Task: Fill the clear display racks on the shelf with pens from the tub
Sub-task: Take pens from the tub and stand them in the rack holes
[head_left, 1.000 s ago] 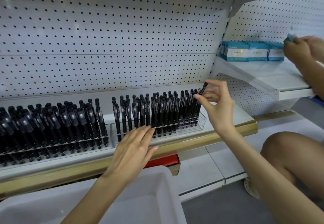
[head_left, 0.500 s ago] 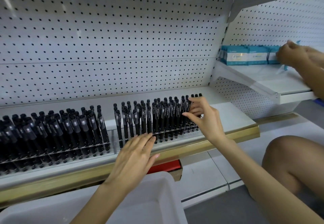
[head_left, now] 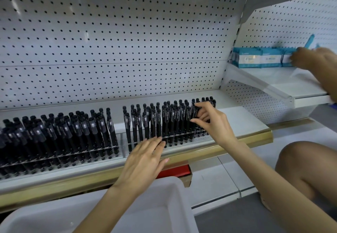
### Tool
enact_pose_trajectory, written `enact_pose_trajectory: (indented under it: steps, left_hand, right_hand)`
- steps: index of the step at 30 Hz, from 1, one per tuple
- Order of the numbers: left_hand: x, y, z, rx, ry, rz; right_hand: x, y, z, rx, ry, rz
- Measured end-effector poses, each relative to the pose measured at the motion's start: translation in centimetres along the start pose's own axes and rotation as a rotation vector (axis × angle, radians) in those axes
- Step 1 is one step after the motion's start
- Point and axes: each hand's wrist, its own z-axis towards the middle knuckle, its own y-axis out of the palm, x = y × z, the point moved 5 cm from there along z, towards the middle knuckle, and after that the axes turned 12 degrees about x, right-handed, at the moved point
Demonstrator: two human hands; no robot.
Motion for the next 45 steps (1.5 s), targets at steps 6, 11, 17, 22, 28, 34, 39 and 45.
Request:
enact_pose_trajectory:
  steps: [6,11,17,22,28,34,39,45]
  left_hand:
    - [-0.1,0.0,0.1,-0.032,0.030,0.007]
    - [-0.3,-0.1,0.1,-0.038,0.043,0.017]
    - [-0.7,-1.0,-0.9,-0.063,0.024,0.033]
    - [-1.2,-1.9,-3.5,-0.083,0.039,0.012]
    - [-2.3,-3.3,-10.2,-0.188,0.039,0.004]
    - [-3.4,-4.0,-22.0,-0.276,-0.036,-0.092]
    - [-4.3,-4.0,-29.1,-0.460,-0.211,-0.205]
    - [-5.1,-2.8,-33.1,-0.668,-0.441,-0.342]
  right_hand:
    - [0.2,0.1,0.2,-0.035,-0.001,0.004]
    - [0.2,-0.1,0.1,-0.076,0.002,-0.004]
    - [-1.0,-1.3,0.0,-0.070,-0.058,-0.100]
    - [-4.2,-2.1,-1.6,-0.050,-0.228,-0.278]
    - [-8.3,-2.0,-6.9,-0.105,-0.275,-0.301]
    - [-11.0,1.6,-17.1,-0.279,-0.247,-0.195]
    - [-13.3,5.4,-24.2,-0.485,-0.201,-0.080]
    - [-15.9,8.7,-30.0,-0.786,-0.128,0.013]
